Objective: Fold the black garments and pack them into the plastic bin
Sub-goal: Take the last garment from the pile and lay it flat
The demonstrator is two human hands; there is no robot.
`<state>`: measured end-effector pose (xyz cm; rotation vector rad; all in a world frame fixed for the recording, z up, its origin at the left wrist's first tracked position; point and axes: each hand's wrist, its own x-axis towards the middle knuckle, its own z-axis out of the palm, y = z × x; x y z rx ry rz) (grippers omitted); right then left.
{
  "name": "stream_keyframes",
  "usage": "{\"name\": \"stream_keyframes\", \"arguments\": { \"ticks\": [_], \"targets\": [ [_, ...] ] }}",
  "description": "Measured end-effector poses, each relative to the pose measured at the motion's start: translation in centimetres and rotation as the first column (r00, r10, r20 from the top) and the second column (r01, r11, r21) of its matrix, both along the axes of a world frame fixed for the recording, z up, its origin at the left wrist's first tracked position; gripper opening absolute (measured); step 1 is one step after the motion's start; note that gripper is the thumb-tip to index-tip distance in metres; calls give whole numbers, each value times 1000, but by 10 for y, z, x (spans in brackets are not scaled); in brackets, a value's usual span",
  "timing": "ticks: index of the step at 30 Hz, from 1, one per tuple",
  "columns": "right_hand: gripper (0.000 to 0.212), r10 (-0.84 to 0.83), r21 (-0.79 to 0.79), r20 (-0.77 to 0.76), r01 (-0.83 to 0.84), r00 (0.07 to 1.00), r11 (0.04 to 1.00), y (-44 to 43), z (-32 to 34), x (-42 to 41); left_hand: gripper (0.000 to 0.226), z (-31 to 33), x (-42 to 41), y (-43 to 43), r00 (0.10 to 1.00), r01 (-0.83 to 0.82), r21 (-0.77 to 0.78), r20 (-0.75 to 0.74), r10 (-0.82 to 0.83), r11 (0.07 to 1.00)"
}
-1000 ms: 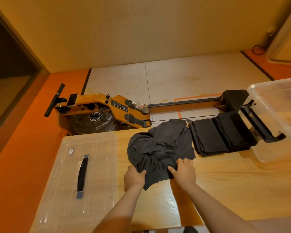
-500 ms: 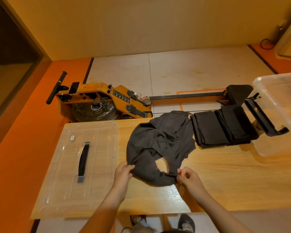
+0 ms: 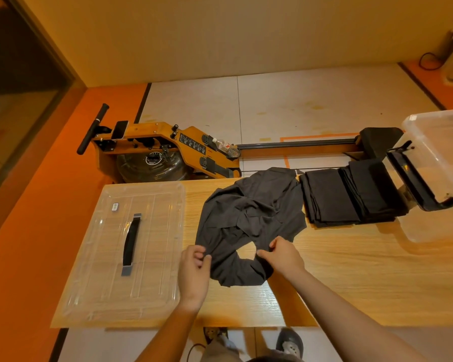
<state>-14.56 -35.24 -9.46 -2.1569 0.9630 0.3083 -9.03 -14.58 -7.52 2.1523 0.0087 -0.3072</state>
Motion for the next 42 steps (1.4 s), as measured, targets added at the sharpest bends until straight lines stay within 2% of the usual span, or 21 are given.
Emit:
{"name": "stream_keyframes", "arguments": {
  "ticks": [2,3,5,8,10,13,15,19,21,25,28,32,36,39,42],
  "targets": [
    [20,31,-44,-82,-34,996,998,6,-1,3,20,1,-6,-17,972,235,-18,-20,-235,972],
    [21,16,-33,-59,-18,998,999,8,-2,2,22,1,-9,-25,941,332,-31,-61,-333,943],
    [23,-39,63,82,34,996,997,10,3,-2,30,1,-12,-38,878,452,-49,-149,-454,891],
    [22,-149,258,285,74,947,963,9,26,-8,48,2,-15,-55,812,529,-104,-229,-537,843],
    [21,-136,343,352,8,926,939,7,44,-11,40,9,-17,-64,795,504,-203,-272,-543,839],
    [19,-141,417,403,-45,904,908,2,69,-18,16,29,-14,-70,828,410,-327,-258,-498,852],
    [19,-206,464,432,-20,878,886,-2,82,-22,15,46,-9,-72,850,386,-345,-227,-475,856],
    [18,-318,583,463,-14,827,812,-6,104,-26,17,75,0,-75,867,279,-438,-268,-421,855],
    [17,-309,570,501,-40,808,821,-5,115,-25,15,87,2,-76,860,271,-464,-278,-429,843],
    [15,-245,487,580,-91,777,868,-3,136,-25,30,105,2,-78,824,343,-473,-264,-502,812],
    [17,-211,471,608,-134,766,872,-3,150,-24,19,117,0,-80,807,365,-496,-252,-533,788],
    [19,-206,459,640,-153,740,875,-3,165,-20,15,128,-2,-81,848,307,-557,-209,-487,772],
    [16,-379,513,621,9,687,858,-3,159,-19,36,146,3,-81,850,115,-737,-274,-450,666],
    [23,-423,560,539,65,728,826,-2,148,-21,38,164,9,-77,841,126,-788,-238,-487,603],
    [35,-299,581,476,-40,827,813,3,140,-21,45,175,17,-72,846,203,-780,-165,-508,592]
  ]
}}
